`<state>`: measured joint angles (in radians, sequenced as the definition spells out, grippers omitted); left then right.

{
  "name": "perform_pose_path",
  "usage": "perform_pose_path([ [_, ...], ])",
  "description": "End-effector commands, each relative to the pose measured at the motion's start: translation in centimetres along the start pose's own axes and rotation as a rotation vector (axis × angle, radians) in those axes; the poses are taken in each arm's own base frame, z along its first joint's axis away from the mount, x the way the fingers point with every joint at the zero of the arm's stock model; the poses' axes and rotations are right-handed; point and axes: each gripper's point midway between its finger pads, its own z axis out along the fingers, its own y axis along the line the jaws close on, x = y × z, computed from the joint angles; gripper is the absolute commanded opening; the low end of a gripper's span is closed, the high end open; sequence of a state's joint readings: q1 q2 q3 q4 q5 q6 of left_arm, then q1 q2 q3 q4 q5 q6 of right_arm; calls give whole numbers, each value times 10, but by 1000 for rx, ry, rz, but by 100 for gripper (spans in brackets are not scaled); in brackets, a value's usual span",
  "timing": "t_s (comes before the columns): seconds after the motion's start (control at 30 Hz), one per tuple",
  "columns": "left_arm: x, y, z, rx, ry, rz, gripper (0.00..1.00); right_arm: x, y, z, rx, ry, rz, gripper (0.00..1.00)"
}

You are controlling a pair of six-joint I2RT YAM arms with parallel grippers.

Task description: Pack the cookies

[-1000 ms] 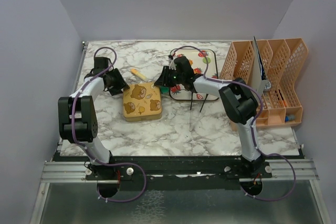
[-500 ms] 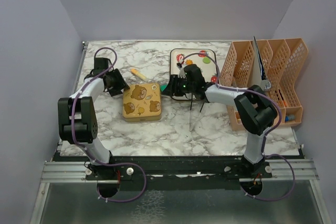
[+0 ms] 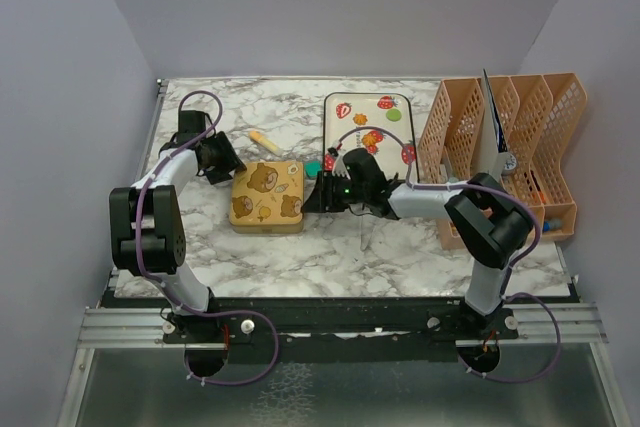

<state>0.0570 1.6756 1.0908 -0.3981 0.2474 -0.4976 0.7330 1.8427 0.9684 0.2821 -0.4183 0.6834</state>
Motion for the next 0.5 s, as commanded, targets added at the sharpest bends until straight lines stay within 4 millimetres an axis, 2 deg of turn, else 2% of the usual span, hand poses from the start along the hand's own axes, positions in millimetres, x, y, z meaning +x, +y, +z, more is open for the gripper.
perform_pose_path([
  [0.0,29,23,-1,-82,87,8,54,-4,22,-1,-78,-14,-6,50],
  [0.23,29,23,-1,-83,86,9,54,0,32,-11,-90,-18,-12,52],
  [0.47,28,24,-1,-85,84,8,54,21,32,3,-91,27,-4,53],
])
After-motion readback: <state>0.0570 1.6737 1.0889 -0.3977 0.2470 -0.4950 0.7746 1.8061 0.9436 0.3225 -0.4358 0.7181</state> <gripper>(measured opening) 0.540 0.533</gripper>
